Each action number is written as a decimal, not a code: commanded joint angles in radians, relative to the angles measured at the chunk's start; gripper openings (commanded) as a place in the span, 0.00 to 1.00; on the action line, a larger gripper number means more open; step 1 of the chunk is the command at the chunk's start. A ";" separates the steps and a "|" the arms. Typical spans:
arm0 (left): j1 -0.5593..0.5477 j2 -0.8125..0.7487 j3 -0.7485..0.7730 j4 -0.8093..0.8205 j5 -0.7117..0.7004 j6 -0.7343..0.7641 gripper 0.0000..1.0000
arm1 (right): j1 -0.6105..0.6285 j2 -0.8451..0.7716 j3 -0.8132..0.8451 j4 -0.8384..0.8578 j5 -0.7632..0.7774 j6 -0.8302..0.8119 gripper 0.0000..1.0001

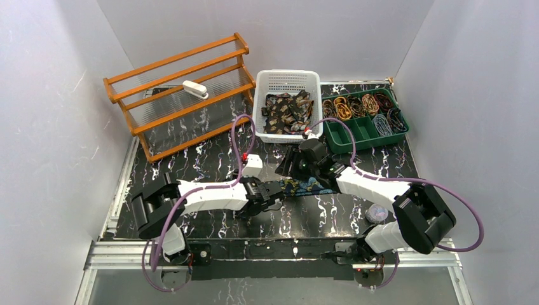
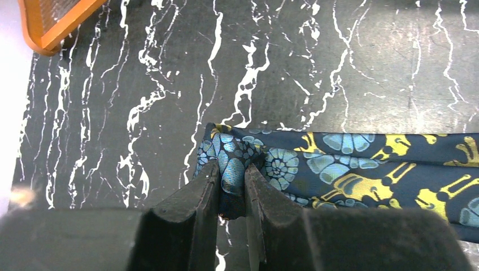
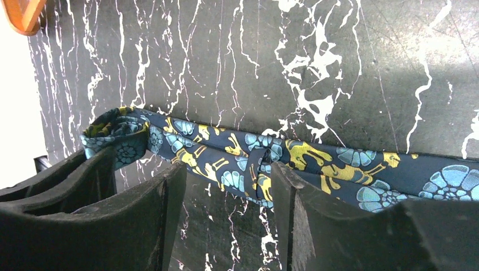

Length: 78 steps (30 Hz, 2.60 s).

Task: Roll the ties
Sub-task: Roll the tie at the center of the board.

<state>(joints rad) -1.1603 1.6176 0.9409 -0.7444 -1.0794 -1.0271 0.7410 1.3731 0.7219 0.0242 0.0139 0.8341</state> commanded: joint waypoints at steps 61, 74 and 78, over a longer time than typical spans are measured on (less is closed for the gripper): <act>0.814 -0.928 -0.464 0.275 0.846 0.180 0.94 | 0.267 0.604 0.295 0.449 -0.508 -1.316 0.78; 0.814 -0.984 -0.573 0.315 0.906 0.122 0.98 | 0.350 0.544 0.154 0.419 -0.591 -1.322 0.49; 0.814 -0.983 -0.577 0.317 0.913 0.124 0.98 | 0.353 0.536 0.149 0.426 -0.561 -1.323 0.62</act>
<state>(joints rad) -0.3496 0.6445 0.3687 -0.4271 -0.1791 -0.8913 1.0870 1.9167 0.8948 0.4976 -0.5804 -0.4828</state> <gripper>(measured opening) 0.982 0.536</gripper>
